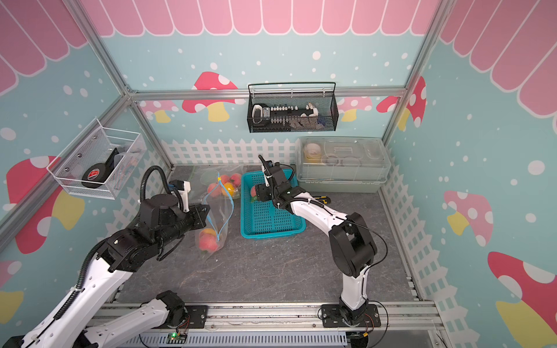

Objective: Place the peach in a zip-top bag and seal the zipper
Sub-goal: Pick up the peach from the basket.

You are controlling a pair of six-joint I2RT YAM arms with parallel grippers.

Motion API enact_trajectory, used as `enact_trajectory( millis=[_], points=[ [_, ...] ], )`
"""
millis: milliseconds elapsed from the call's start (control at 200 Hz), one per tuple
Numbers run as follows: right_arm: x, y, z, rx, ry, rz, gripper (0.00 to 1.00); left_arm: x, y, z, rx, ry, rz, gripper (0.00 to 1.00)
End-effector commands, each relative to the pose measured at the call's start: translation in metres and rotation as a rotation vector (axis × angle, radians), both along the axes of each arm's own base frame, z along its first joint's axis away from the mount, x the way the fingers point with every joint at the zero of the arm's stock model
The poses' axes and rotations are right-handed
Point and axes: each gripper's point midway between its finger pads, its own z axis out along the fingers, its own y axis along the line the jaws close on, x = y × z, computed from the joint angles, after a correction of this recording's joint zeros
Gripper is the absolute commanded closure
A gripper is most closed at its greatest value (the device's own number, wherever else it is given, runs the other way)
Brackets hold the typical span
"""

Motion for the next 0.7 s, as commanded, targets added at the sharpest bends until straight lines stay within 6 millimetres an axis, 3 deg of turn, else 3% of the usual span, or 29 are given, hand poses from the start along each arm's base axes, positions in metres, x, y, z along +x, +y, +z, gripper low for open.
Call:
enact_trajectory(
  millis=[0, 340, 695],
  points=[
    [0.010, 0.014, -0.015, 0.085, 0.090, 0.028, 0.23, -0.001, 0.002, 0.003, -0.013, -0.015, 0.012, 1.00],
    [0.056, 0.027, -0.057, 0.122, 0.192, -0.028, 0.22, -0.002, -0.001, -0.001, -0.024, 0.001, 0.006, 1.00],
    [0.078, 0.032, -0.086, 0.071, 0.261, -0.077, 0.20, -0.002, -0.001, 0.002, -0.023, -0.007, 0.001, 1.00]
  ],
)
